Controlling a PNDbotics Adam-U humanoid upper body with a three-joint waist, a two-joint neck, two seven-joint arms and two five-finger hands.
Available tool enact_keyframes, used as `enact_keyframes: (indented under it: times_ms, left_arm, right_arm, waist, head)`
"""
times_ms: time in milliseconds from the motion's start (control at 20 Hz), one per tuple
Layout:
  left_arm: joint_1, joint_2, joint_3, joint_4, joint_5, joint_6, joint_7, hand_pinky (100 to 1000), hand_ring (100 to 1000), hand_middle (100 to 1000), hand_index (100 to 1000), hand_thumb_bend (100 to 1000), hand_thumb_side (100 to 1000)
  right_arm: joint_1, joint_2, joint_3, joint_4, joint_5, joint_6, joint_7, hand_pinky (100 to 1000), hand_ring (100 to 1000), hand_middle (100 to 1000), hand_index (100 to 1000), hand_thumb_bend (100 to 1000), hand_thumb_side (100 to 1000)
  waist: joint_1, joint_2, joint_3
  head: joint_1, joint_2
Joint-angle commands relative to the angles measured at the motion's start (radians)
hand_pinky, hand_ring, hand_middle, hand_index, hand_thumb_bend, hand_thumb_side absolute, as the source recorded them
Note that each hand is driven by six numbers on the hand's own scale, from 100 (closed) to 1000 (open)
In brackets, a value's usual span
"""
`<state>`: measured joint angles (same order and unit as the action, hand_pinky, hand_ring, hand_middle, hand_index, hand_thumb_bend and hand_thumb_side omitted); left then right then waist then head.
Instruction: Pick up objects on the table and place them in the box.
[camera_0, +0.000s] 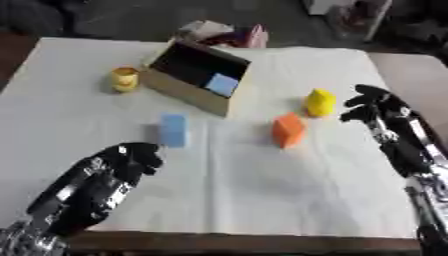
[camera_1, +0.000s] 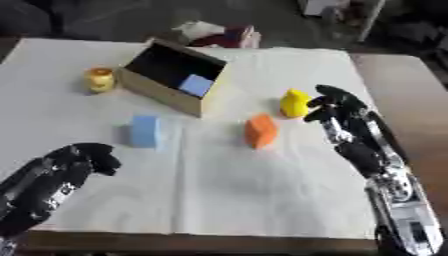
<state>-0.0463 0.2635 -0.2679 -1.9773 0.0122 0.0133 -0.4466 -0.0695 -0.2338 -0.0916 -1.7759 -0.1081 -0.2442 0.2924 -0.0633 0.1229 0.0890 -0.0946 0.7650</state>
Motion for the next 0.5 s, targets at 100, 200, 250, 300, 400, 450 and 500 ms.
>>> enact_keyframes:
  times_ms: [100,200,250,300,400,450,500]
  left_arm:
    - [-0.017,0.018,0.007,-0.017,-0.01,-0.003,0.004,767,772,670,844,100,614]
    - [-0.03,0.043,0.019,-0.021,-0.021,-0.014,0.017,768,780,677,844,100,559]
    - [-0.04,0.061,0.025,-0.022,-0.029,-0.026,0.027,768,782,679,845,100,532]
    - [-0.05,0.08,0.03,-0.022,-0.035,-0.04,0.037,769,782,679,846,100,518]
    - [-0.076,0.125,0.042,-0.023,-0.044,-0.071,0.057,771,786,685,849,100,450]
    - [-0.09,0.152,0.048,-0.023,-0.046,-0.085,0.067,772,790,690,852,100,414]
    - [-0.103,0.18,0.055,-0.023,-0.049,-0.098,0.077,774,792,694,853,100,392]
  right_arm:
    - [-0.009,-0.017,-0.003,-0.019,-0.004,-0.001,0.005,735,607,654,859,100,470]
    - [-0.008,-0.02,-0.004,-0.018,-0.002,-0.001,0.006,735,607,654,859,100,470]
    - [-0.008,-0.02,-0.004,-0.017,-0.001,-0.001,0.006,735,607,654,859,100,470]
    - [-0.008,-0.02,-0.003,-0.018,-0.001,0.0,0.007,735,607,654,859,100,470]
    - [-0.008,-0.021,-0.003,-0.018,0.0,0.0,0.009,735,607,654,859,100,470]
    - [-0.007,-0.022,-0.003,-0.018,0.0,0.001,0.009,735,607,654,859,100,470]
    - [-0.007,-0.023,-0.003,-0.018,0.001,0.001,0.009,735,607,654,859,100,470]
  waist:
    - [0.005,-0.006,-0.002]
    - [0.009,-0.005,-0.003]
    - [0.011,-0.005,-0.004]
    - [0.012,-0.005,-0.006]
    - [0.015,-0.006,-0.009]
    - [0.017,-0.006,-0.011]
    - [0.018,-0.006,-0.014]
  head:
    - [0.001,0.005]
    - [0.004,0.005]
    - [0.005,0.005]
    - [0.005,0.005]
    - [0.005,0.005]
    - [0.006,0.005]
    - [0.007,0.005]
